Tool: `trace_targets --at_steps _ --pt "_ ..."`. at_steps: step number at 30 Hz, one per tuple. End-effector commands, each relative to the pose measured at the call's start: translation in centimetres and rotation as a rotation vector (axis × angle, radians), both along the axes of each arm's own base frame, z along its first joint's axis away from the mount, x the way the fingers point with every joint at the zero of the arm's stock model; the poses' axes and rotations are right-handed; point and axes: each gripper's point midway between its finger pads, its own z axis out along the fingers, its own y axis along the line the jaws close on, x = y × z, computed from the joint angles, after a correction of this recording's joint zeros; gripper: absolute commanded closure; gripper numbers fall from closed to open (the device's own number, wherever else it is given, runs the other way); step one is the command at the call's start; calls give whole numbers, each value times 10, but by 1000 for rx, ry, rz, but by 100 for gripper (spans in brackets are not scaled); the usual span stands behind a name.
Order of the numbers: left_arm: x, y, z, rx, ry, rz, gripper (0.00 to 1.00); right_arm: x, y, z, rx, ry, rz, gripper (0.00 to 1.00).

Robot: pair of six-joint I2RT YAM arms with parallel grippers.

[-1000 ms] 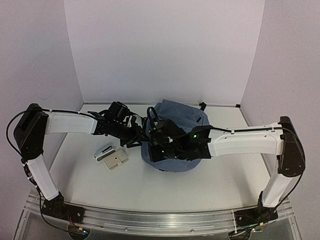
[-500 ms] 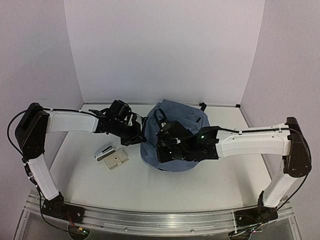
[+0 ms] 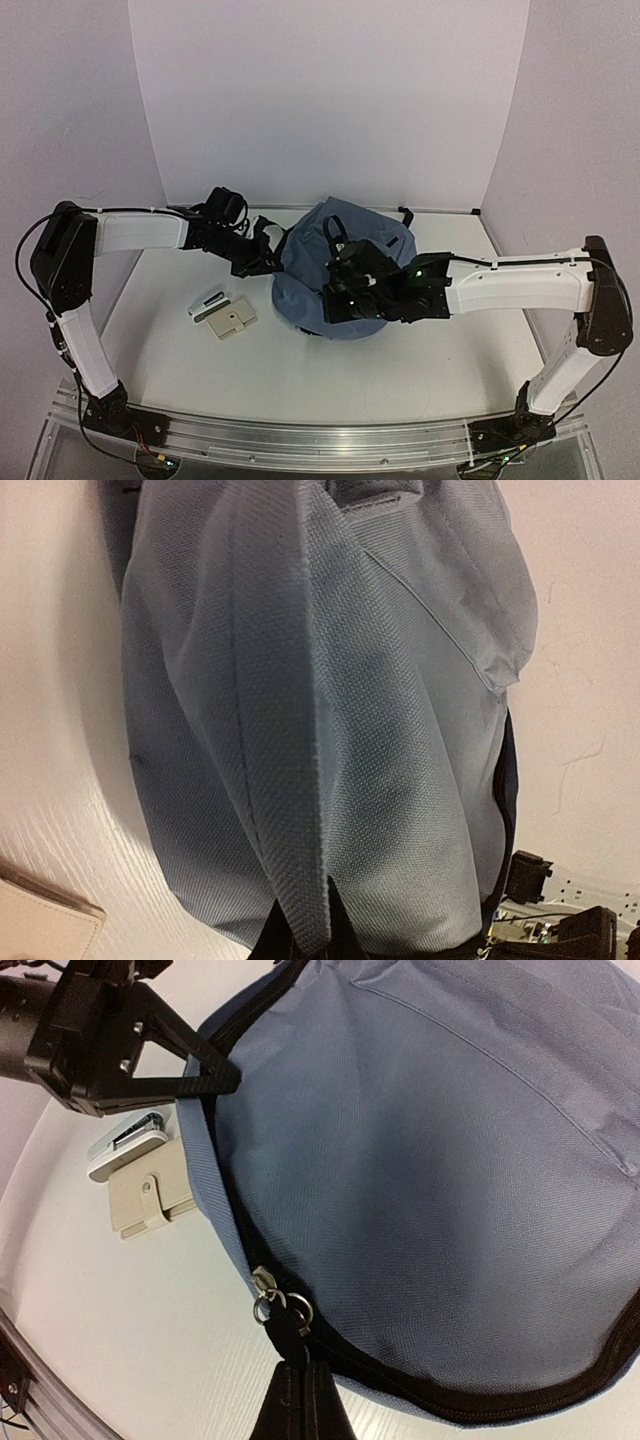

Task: Pack the student bag
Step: Zip the student bag at the center of the board.

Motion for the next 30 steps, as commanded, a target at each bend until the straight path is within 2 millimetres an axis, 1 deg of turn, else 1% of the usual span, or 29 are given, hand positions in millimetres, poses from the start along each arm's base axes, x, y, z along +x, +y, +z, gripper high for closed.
trace_targets --at_steps 1,3,4,5,7,8,9,11,12,14,15,16,18,20,21,23,24,27,30 --pt "64 30 8 99 -190 36 100 -6 -10 13 -35 12 20 99" --pt "76 28 11 97 -217 24 100 -2 -6 26 -20 -11 19 79" --pt "82 29 13 96 -233 23 100 1 -7 31 -20 -25 10 65" --pt "88 30 18 96 -249 28 99 4 -9 36 -18 -37 2 55" --pt "97 33 23 105 -263 48 95 17 -18 43 -21 -51 -31 41" --pt "101 36 27 111 -268 65 91 24 -25 45 -21 -53 -47 36" --pt "105 40 30 122 -271 89 87 36 -35 45 -27 -55 -74 29" --pt "102 42 36 122 -265 103 76 56 -52 45 -37 -51 -108 24" --pt "99 44 39 117 -257 111 67 67 -63 44 -48 -53 -130 21" --pt "88 48 38 105 -212 136 49 92 -85 41 -73 -55 -175 13" --pt "81 49 39 95 -194 145 42 105 -96 40 -81 -53 -200 11" --pt "74 51 38 84 -172 154 38 117 -105 41 -86 -56 -217 8" --pt "53 54 28 58 -103 178 30 141 -121 43 -100 -73 -232 3" --pt "37 53 29 20 -73 189 27 166 -135 42 -97 -72 -246 2" --pt "27 48 26 2 -49 190 25 181 -144 41 -85 -63 -244 2" --pt "10 39 27 -26 -28 184 23 203 -152 37 -65 -47 -218 2" --pt "3 34 28 -34 -24 181 23 213 -154 33 -56 -36 -193 2" --pt "-12 17 28 -46 -8 174 22 238 -158 19 -57 -14 -150 8" --pt "-17 7 28 -72 -2 179 22 261 -171 7 -32 14 -148 15"
